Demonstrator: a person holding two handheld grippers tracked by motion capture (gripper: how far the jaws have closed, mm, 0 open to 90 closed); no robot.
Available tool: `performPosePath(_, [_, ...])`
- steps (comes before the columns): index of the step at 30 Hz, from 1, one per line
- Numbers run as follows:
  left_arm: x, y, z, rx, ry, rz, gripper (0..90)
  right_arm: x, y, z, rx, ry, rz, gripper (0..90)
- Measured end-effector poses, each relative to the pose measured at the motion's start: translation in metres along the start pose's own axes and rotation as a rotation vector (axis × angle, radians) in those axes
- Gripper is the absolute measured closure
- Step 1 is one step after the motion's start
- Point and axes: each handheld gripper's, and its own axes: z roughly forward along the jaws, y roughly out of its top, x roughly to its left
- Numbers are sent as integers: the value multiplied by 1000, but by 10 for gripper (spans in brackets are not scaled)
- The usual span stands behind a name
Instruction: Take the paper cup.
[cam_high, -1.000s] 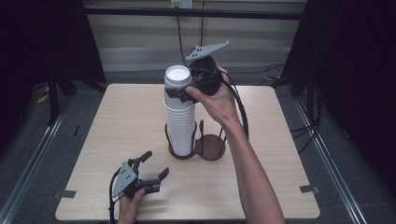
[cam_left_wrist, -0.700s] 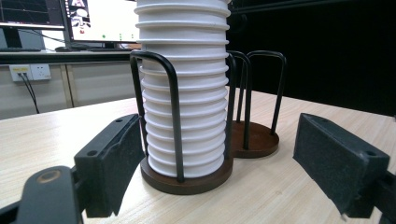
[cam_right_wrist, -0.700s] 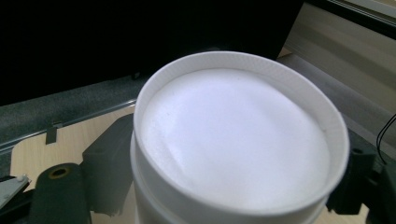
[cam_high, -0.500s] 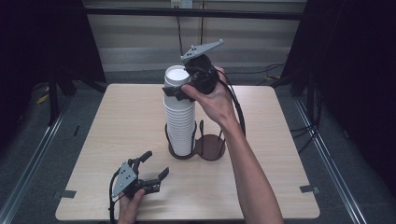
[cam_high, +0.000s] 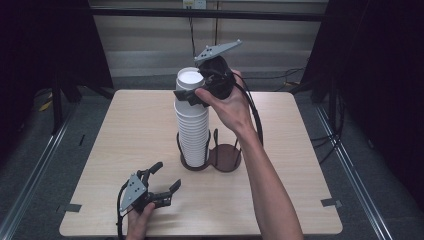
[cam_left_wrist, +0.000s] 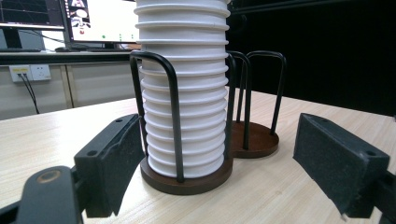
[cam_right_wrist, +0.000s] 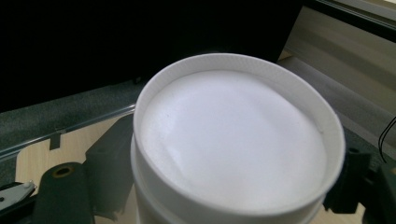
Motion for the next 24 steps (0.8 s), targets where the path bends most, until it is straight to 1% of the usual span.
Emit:
performPosePath(6, [0, 0, 0, 1, 0, 2, 156, 2, 3, -6, -49, -14, 4, 206])
performPosePath(7, [0, 0, 0, 1, 0, 2, 156, 2, 3, -6, -49, -14, 4, 206])
performPosePath(8, [0, 0, 0, -1, 1, 0, 156, 1, 3, -9, -68, -14, 13, 207])
performPosePath(11, [0, 0, 0, 0, 1, 1, 156, 0, 4, -13, -93, -12, 27, 209])
performPosePath(13, [0, 0, 0, 0, 0, 0, 156, -1, 3, -15, -106, -11, 30, 208])
performPosePath(15, [0, 0, 0, -1, 0, 0, 156, -1, 3, -17, -132, -14, 30, 209])
performPosePath(18, [0, 0, 0, 0, 1, 1, 156, 0, 4, -20, -151, -13, 29, 210])
performPosePath(19, [1, 0, 0, 2, 7, 11, 156, 1, 4, -21, -163, -13, 30, 211])
performPosePath(20, [0, 0, 0, 1, 2, 5, 156, 1, 4, -22, -176, -11, 33, 211])
performPosePath(21, [0, 0, 0, -1, -3, -3, 156, 2, 5, -24, -183, -14, 33, 211])
performPosePath(22, [1, 0, -1, 2, 10, 14, 156, 2, 5, -24, -186, -16, 32, 211])
performPosePath(23, [0, 0, 0, 1, 2, 4, 155, 2, 5, -25, -189, -16, 33, 212])
performPosePath(24, [0, 0, 0, 1, 6, 9, 156, 2, 5, -26, -193, -15, 35, 212])
